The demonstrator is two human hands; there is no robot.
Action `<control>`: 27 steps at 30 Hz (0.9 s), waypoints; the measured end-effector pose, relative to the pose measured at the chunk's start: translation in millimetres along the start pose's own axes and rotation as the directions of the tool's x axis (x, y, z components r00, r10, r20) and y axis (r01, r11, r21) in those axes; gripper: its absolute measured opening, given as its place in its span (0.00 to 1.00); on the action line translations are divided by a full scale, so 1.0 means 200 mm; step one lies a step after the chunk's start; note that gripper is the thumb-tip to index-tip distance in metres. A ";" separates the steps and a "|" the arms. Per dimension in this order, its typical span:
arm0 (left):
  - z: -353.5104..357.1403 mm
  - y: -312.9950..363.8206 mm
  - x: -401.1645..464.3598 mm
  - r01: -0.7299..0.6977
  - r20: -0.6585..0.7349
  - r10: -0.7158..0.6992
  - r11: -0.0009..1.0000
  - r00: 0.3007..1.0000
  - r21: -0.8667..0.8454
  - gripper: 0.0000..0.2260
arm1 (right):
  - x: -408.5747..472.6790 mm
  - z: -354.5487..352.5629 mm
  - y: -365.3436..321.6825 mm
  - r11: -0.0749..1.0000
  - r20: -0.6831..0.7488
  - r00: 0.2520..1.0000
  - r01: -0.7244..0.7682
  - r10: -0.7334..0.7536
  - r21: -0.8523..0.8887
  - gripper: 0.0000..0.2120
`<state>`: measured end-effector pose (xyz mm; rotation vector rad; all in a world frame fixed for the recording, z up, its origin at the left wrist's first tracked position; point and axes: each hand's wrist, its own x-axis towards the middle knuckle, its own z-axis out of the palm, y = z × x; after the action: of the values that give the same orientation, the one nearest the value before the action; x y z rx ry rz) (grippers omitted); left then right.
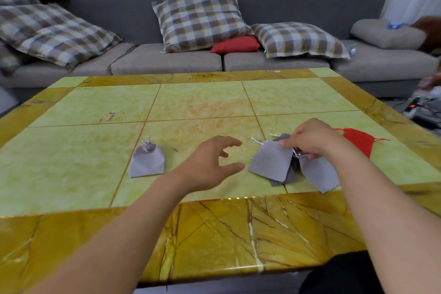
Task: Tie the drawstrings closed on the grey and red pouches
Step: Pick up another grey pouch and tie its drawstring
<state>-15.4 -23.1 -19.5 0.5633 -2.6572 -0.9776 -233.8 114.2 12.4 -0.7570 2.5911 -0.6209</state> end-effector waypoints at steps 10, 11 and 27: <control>0.09 0.00 0.00 0.030 0.075 -0.035 0.997 0.997 0.066 0.39 | -0.07 0.09 -0.15 0.908 0.016 0.968 0.229 -0.251 0.350 0.06; 0.09 0.01 0.00 0.060 0.072 -0.062 0.998 0.995 0.031 0.42 | -0.07 0.10 -0.15 0.871 0.045 0.971 0.190 -0.235 0.453 0.07; 0.07 -0.03 0.02 0.144 0.148 -0.144 0.990 0.978 0.011 0.20 | -0.07 0.12 -0.15 0.980 0.166 0.986 0.009 0.025 -0.201 0.22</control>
<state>-22.8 -21.3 -32.8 0.7182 -2.7786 -1.1005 -199.5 93.0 10.6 -0.8228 2.5234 -0.2806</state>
